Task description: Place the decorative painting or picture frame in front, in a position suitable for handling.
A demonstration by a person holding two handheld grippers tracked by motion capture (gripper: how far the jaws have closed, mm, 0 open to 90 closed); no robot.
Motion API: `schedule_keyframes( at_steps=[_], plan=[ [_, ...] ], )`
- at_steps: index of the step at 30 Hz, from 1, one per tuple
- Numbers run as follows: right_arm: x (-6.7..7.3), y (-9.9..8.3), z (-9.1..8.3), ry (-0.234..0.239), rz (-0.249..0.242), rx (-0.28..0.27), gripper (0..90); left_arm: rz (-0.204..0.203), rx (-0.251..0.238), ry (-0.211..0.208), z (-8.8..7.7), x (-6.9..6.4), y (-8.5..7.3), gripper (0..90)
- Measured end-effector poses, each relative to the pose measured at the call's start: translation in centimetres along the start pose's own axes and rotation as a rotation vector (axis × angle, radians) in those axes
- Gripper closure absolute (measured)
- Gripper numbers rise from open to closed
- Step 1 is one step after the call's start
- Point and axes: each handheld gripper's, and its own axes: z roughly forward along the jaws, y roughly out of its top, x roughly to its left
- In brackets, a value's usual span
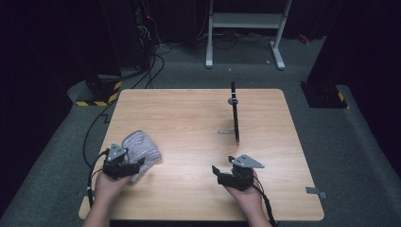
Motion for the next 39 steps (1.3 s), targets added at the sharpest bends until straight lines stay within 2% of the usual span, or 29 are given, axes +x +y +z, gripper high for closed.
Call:
schedule_keyframes(
  at_steps=[2, 3, 7, 8, 9, 11, 12, 13, 14, 15, 16, 17, 21, 22, 23, 24, 25, 29, 31, 33, 36, 39],
  plan=[
    [0.0, 0.0, 0.0, -0.005, -0.001, -0.001, 20.8, -0.023, -0.055, -0.045, -0.7, -0.3, 0.2, 20.2],
    [0.0, 0.0, 0.0, -0.005, -0.001, 0.000, 20.9, -0.023, -0.055, -0.045, -0.7, -0.3, 0.2, 21.1],
    [0.0, 0.0, 0.0, -0.011, -0.005, -0.014, 21.8, -0.017, -0.091, -0.114, -1.4, -1.2, 0.7, 22.9],
    [0.0, 0.0, 0.0, -0.009, -0.004, -0.017, 21.8, -0.010, -0.099, -0.161, -1.4, -2.1, 0.9, 23.1],
    [0.1, 0.0, 0.0, -0.010, -0.004, -0.020, 21.8, -0.010, -0.099, -0.161, -1.4, -2.1, 0.9, 23.2],
    [0.1, 0.0, 0.0, -0.012, -0.007, -0.023, 21.8, 0.013, -0.106, -0.190, -1.4, -3.1, 1.1, 23.2],
    [0.1, 0.0, 0.0, -0.015, -0.008, -0.024, 21.9, 0.025, -0.111, -0.239, -1.2, -4.3, 1.2, 23.2],
    [0.1, 0.0, 0.0, -0.015, -0.008, -0.024, 21.9, 0.025, -0.111, -0.239, -1.2, -4.3, 1.2, 23.1],
    [0.0, 0.0, -0.1, -0.019, -0.018, -0.034, 23.5, 0.030, -0.114, -0.263, -1.1, -5.0, 1.2, 23.1],
    [0.1, -0.1, -0.1, -0.019, -0.019, -0.039, 24.2, 0.048, -0.111, -0.298, -0.6, -6.3, 1.0, 23.1],
    [0.1, -0.1, -0.2, -0.022, -0.026, -0.044, 24.4, 0.061, -0.105, -0.311, -0.3, -6.9, 1.0, 23.1],
    [0.1, -0.1, -0.2, -0.026, -0.030, -0.047, 24.6, 0.061, -0.105, -0.311, -0.3, -6.9, 1.0, 23.0],
    [0.1, -0.1, -0.3, -0.034, -0.037, -0.055, 25.2, 0.089, -0.079, -0.342, 0.9, -8.7, 0.4, 22.7],
    [0.1, -0.1, -0.4, -0.034, -0.036, -0.057, 25.1, 0.115, -0.053, -0.342, 1.7, -9.5, -0.1, 22.2],
    [0.1, -0.1, -0.4, -0.035, -0.036, -0.060, 25.1, 0.115, -0.053, -0.342, 1.7, -9.5, -0.1, 21.6],
    [0.1, -0.1, -0.4, -0.036, -0.036, -0.061, 25.1, 0.145, -0.029, -0.339, 2.2, -10.1, -0.4, 21.4],
    [0.1, -0.1, -0.4, -0.036, -0.034, -0.061, 25.1, 0.153, -0.021, -0.338, 2.4, -10.3, -0.5, 21.2],
    [0.1, -0.1, -0.4, -0.041, -0.035, -0.061, 25.0, 0.147, -0.026, -0.344, 2.5, -10.2, -0.6, 21.1],
    [0.0, -0.1, -0.4, -0.044, -0.033, -0.064, 24.6, 0.151, -0.035, -0.332, 2.4, -10.1, -0.7, 21.1],
    [0.0, -0.1, -0.4, -0.046, -0.034, -0.064, 24.5, 0.144, -0.046, -0.323, 2.4, -9.8, -0.8, 21.1],
    [0.0, 0.0, -0.8, -0.059, -0.038, -0.080, 24.3, 0.105, -0.052, -0.322, 2.3, -9.3, -0.8, 21.1],
    [-0.2, 0.1, -0.9, -0.069, -0.038, -0.087, 24.0, 0.106, -0.041, -0.315, 2.4, -9.1, -0.8, 21.1]
  ],
)
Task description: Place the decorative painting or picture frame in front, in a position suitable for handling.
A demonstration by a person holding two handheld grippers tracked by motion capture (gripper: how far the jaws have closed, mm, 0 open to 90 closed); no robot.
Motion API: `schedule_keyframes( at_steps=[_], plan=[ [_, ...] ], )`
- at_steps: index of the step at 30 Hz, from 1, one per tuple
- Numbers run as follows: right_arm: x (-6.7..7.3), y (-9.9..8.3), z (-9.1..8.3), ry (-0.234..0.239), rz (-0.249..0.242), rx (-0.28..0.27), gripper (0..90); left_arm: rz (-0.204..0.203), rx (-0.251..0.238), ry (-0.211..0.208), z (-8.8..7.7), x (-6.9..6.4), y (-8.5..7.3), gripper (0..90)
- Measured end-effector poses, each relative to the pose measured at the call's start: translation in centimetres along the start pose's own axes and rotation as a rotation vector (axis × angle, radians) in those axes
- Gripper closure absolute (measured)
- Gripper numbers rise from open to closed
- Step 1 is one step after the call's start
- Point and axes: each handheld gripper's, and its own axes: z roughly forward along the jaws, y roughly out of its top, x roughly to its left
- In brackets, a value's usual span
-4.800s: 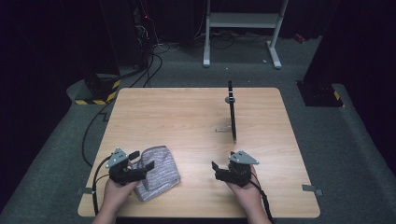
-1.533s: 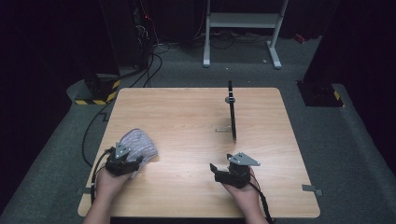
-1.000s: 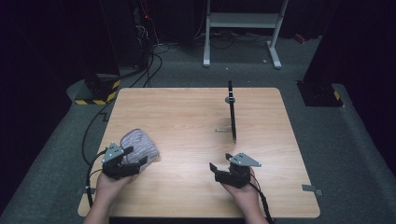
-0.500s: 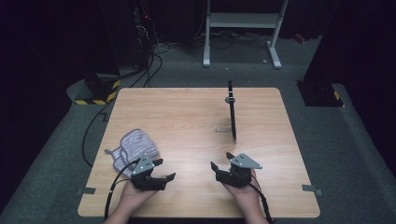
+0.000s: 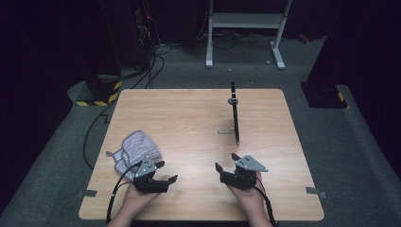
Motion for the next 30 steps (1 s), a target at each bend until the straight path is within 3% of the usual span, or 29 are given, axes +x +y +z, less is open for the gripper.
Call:
schedule_keyframes(
  at_steps=[5, 7, 18, 22, 27, 30],
  plan=[
    [-0.3, 0.3, -0.5, -0.039, -0.014, -0.025, 24.7, -0.011, -0.005, 0.011, -0.1, 0.3, 0.0, 21.1],
    [-0.6, 0.5, -0.7, -0.095, -0.024, -0.039, 23.2, -0.006, -0.013, 0.018, -0.2, 0.4, 0.0, 21.1],
    [-2.6, 2.7, -0.9, -0.218, -0.016, -0.032, 22.4, -0.005, 0.015, -0.027, 0.0, 0.7, -0.1, 21.2],
    [-3.5, 4.1, -0.4, -0.233, -0.022, -0.016, 23.9, -0.010, 0.030, -0.059, 0.1, 0.5, -0.1, 21.8],
    [-4.2, 5.8, 1.5, -0.283, -0.067, 0.005, 25.4, -0.012, 0.038, -0.057, 0.3, 0.3, 0.0, 20.8],
    [-4.3, 6.5, 2.5, -0.293, -0.064, 0.003, 27.4, -0.015, 0.039, -0.060, 0.3, 0.5, 0.0, 20.7]
  ],
)
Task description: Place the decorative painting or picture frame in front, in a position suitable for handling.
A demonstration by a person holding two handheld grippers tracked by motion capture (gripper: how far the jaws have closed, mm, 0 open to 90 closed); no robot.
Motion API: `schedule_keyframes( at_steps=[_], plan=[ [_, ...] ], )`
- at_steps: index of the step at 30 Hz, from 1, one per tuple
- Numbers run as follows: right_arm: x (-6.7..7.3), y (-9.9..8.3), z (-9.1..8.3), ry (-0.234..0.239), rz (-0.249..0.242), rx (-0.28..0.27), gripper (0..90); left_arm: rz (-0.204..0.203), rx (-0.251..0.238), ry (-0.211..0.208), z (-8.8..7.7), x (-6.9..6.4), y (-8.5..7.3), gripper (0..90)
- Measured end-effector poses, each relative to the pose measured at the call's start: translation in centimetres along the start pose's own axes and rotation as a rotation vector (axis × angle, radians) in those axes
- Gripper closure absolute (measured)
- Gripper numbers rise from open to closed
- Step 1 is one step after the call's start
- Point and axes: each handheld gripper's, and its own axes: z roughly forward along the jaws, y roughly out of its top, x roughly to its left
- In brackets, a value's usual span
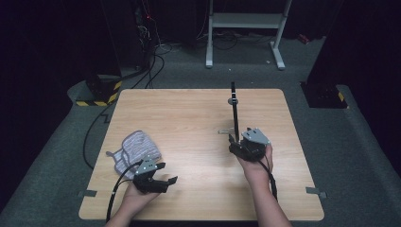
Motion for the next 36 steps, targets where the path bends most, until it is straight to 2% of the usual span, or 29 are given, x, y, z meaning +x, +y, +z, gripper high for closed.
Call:
schedule_keyframes(
  at_steps=[4, 6, 11, 15, 19, 24, 34, 36],
  plan=[
    [0.3, 0.9, 0.9, -0.016, -0.014, -0.001, 29.5, 0.002, 0.006, 0.003, 0.0, 0.1, 0.0, 20.6],
    [0.3, 1.7, 1.6, -0.026, -0.024, -0.007, 34.3, 0.005, 0.004, 0.007, 0.0, 0.1, -0.1, 20.6],
    [0.3, 2.7, 2.4, -0.057, -0.012, -0.008, 39.2, 0.007, 0.000, 0.007, -0.2, 0.2, -0.1, 20.7],
    [0.4, 3.1, 3.0, -0.088, -0.020, -0.013, 50.6, 0.005, 0.000, 0.008, -0.3, 0.2, -0.2, 20.5],
    [0.2, 3.1, 3.1, -0.080, 0.001, -0.010, 54.7, 0.006, 0.000, 0.008, -0.4, 0.3, -0.1, 20.5],
    [-0.2, 3.0, 3.1, -0.074, 0.013, -0.004, 64.4, 0.006, -0.001, 0.006, -0.4, 0.3, -0.2, 20.5],
    [-0.8, 2.4, 3.2, -0.084, 0.019, -0.007, 78.4, 0.010, 0.003, 0.007, -0.4, 0.3, -0.2, 20.3],
    [-0.9, 2.3, 3.2, -0.090, 0.002, -0.007, 79.5, 0.013, 0.004, 0.009, -0.4, 0.3, -0.2, 20.3]
  ],
)
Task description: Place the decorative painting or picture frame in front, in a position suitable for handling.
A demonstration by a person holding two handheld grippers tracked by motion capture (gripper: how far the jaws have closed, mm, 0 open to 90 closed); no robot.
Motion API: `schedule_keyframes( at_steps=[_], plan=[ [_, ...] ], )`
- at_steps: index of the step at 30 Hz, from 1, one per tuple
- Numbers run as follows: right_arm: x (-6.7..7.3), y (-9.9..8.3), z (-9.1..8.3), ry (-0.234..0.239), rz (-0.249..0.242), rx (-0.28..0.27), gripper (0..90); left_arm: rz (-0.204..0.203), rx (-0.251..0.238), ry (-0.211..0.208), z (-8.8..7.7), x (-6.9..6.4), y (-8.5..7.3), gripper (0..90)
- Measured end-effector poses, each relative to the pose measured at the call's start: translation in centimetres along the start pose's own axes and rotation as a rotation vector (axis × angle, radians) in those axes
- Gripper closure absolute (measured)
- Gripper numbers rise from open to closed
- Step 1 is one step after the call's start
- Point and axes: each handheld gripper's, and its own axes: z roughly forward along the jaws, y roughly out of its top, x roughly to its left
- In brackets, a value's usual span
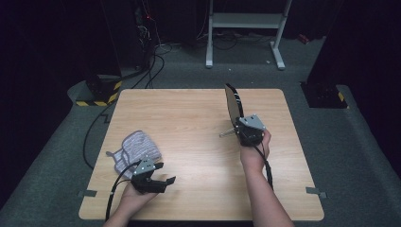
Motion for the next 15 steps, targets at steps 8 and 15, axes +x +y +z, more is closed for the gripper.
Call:
schedule_keyframes(
  at_steps=[8, 15],
  plan=[
    [-0.26, -0.03, 0.03, 0.002, -0.019, -0.010, 80.5, 0.002, 0.003, 0.001, 0.08, -0.05, -0.05, 20.3],
    [-0.29, 0.41, -0.58, 0.043, -0.042, -0.016, 80.8, 0.006, -0.001, 0.003, 0.07, 0.03, -0.07, 20.3]
  ],
)
